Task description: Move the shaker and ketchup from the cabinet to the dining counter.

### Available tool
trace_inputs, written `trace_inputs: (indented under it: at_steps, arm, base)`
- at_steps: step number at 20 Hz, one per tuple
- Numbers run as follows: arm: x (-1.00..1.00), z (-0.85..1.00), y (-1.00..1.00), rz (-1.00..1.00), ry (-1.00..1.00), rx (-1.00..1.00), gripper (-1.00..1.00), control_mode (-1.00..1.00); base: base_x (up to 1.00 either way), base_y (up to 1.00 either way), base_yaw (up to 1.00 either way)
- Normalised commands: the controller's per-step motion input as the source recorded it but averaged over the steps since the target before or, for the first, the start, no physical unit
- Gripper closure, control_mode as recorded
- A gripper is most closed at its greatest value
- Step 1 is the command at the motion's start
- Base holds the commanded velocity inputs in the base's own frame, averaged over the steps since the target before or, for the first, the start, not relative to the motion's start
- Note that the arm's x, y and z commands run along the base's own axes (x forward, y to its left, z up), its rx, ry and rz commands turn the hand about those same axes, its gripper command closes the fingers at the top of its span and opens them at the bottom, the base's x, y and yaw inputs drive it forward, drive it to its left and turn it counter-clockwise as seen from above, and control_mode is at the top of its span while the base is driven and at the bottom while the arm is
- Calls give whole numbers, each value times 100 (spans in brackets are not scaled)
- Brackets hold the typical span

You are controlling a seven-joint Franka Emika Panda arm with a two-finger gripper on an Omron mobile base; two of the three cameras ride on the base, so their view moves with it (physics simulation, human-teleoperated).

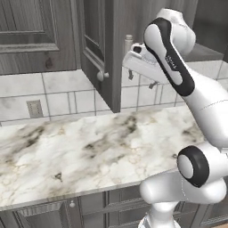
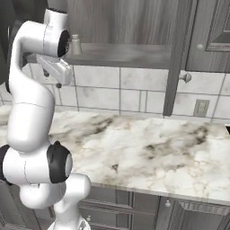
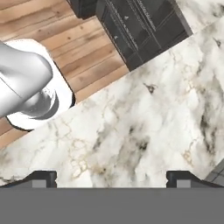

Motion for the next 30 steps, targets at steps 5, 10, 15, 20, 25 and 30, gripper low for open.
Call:
trace_inputs:
  at_steps: [5, 10, 15, 20, 25, 30]
  arm:
    - [85, 56, -24, 41, -27, 0, -100, -100]
    - [42, 17, 0, 47, -44, -7, -100, -100]
    - [7, 19, 0, 43, -60, -21, -100, -100]
    - [53, 2, 4, 27, -38, -19, -100, -100]
    - [70, 0, 19, 13, -16, -16, -100, -100]
    - [61, 1, 10, 1, -19, -14, -100, -100]
  base:
    - [0, 0, 0]
    - [0, 0, 0]
    - [0, 0, 0]
    - [0, 0, 0]
    - [0, 0, 0]
    - [0, 0, 0]
